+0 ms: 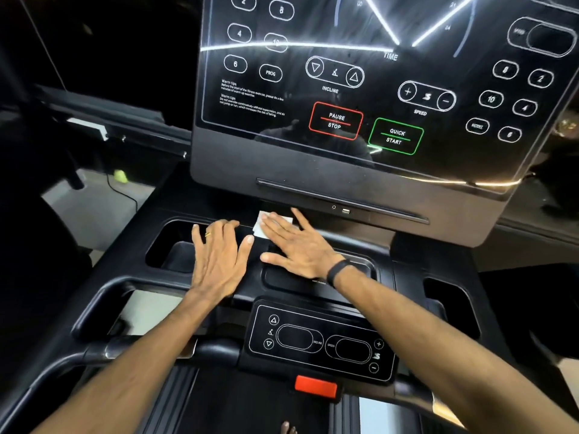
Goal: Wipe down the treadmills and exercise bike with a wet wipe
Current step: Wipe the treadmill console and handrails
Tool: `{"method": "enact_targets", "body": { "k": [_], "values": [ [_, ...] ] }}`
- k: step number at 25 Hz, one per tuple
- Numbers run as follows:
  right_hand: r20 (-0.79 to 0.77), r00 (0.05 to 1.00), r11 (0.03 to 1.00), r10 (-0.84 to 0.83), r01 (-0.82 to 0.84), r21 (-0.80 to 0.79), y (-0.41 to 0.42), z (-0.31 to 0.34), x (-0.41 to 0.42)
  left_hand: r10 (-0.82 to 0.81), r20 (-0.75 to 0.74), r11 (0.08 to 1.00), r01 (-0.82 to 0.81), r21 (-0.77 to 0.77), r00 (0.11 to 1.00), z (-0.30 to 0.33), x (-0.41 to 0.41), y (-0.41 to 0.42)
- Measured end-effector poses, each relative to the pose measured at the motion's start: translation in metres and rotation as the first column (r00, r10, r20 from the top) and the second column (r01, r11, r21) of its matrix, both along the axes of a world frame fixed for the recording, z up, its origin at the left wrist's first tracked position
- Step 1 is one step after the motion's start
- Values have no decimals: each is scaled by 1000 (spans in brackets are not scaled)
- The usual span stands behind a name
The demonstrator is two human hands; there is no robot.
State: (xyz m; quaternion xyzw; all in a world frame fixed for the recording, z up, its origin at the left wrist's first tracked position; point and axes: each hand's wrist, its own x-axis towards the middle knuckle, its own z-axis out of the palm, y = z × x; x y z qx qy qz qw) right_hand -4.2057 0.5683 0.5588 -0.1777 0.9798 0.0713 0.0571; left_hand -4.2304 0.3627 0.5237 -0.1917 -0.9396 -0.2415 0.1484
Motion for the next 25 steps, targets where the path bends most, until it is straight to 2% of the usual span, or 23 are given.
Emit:
{"method": "enact_targets", "body": {
  "k": [4, 7, 9, 11, 13, 15, 19, 25],
  "values": [
    [-21, 997, 998, -69, 69, 0, 59, 0, 43, -18, -35, 997, 15, -76, 999, -2, -2, -1],
    [-13, 961, 960, -277, 277, -27, 110, -1, 90, -46, -38, 994, 42, -102, 998, -3, -1, 2],
    [39, 894, 885, -447, 448, -124, 126, -5, 117, -61, -29, 992, 57, -110, 998, -4, -1, 4],
    [125, 814, 769, -567, 578, -274, 125, -10, 134, -72, -16, 991, 70, -118, 997, -4, -1, 4],
    [214, 768, 657, -603, 631, -412, 118, -12, 145, -80, -20, 989, 77, -124, 997, -4, -1, 5],
    [295, 762, 609, -577, 641, -467, 113, -4, 157, -87, -21, 989, 84, -121, 996, -4, -2, 4],
    [444, 748, 646, -494, 657, -388, 110, 14, 185, -71, -25, 990, 68, -120, 997, -4, -1, 4],
    [334, 721, 657, -607, 692, -299, 107, 11, 139, -85, -31, 988, 80, -135, 996, -2, 1, 5]
  ]
}}
